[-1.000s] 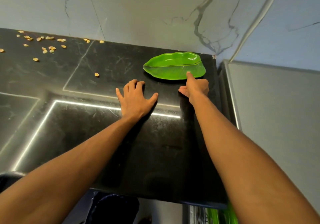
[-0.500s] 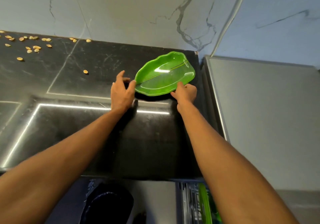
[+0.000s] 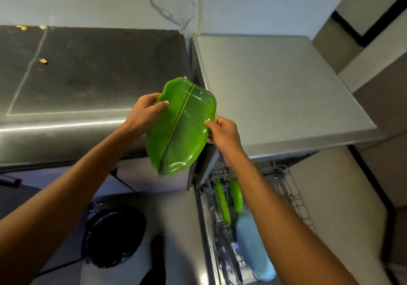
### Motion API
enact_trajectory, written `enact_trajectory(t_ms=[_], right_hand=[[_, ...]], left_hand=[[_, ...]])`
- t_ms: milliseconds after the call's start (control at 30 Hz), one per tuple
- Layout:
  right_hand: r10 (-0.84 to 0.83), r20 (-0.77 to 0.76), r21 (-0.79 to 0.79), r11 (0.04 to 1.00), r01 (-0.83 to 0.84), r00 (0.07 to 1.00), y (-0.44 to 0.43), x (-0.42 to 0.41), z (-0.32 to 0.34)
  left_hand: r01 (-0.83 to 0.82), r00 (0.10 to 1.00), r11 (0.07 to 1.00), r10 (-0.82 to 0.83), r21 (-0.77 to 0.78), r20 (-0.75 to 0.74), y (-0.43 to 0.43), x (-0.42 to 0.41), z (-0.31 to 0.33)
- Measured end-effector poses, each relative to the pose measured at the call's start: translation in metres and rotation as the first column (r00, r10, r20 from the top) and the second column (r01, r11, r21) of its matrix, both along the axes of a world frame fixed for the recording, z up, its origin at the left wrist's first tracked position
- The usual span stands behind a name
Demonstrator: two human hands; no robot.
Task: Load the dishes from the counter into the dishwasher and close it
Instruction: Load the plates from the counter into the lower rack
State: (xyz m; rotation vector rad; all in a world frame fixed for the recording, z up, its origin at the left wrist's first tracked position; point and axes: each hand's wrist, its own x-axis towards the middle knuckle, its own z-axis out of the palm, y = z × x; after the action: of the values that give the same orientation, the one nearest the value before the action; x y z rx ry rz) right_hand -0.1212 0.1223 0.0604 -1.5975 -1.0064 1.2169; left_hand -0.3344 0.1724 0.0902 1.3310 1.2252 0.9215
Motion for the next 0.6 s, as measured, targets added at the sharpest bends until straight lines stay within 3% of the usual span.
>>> enact_trajectory(t_ms=[200, 367, 500, 600], right_hand=[[-0.159, 0.04, -0.003, 0.987, 0.159, 0.986, -0.127, 0.127, -0.029], [-0.228, 0.036, -0.141, 0.963, 0.231, 0.973, -0.222, 0.224, -0.064], [-0.398, -0.015, -0.285, 0.881, 0.377, 0.917, -0.288, 0.283, -0.097], [-0.489, 0.039, -0.369, 0.803, 0.467, 0.871, -0.332, 0.315, -0.136]], left_hand=[[0.139, 0.989, 0.978, -0.145, -0.155, -0.031, -0.115, 0.134, -0.009], [0.137, 0.971, 0.931, -0.194, -0.34, -0.141, -0.192, 0.239, -0.048], [0.129, 0.954, 0.883, -0.235, -0.451, -0.188, -0.237, 0.3, -0.077], [0.087, 0.949, 0.833, -0.235, -0.547, -0.208, -0.251, 0.327, -0.104]])
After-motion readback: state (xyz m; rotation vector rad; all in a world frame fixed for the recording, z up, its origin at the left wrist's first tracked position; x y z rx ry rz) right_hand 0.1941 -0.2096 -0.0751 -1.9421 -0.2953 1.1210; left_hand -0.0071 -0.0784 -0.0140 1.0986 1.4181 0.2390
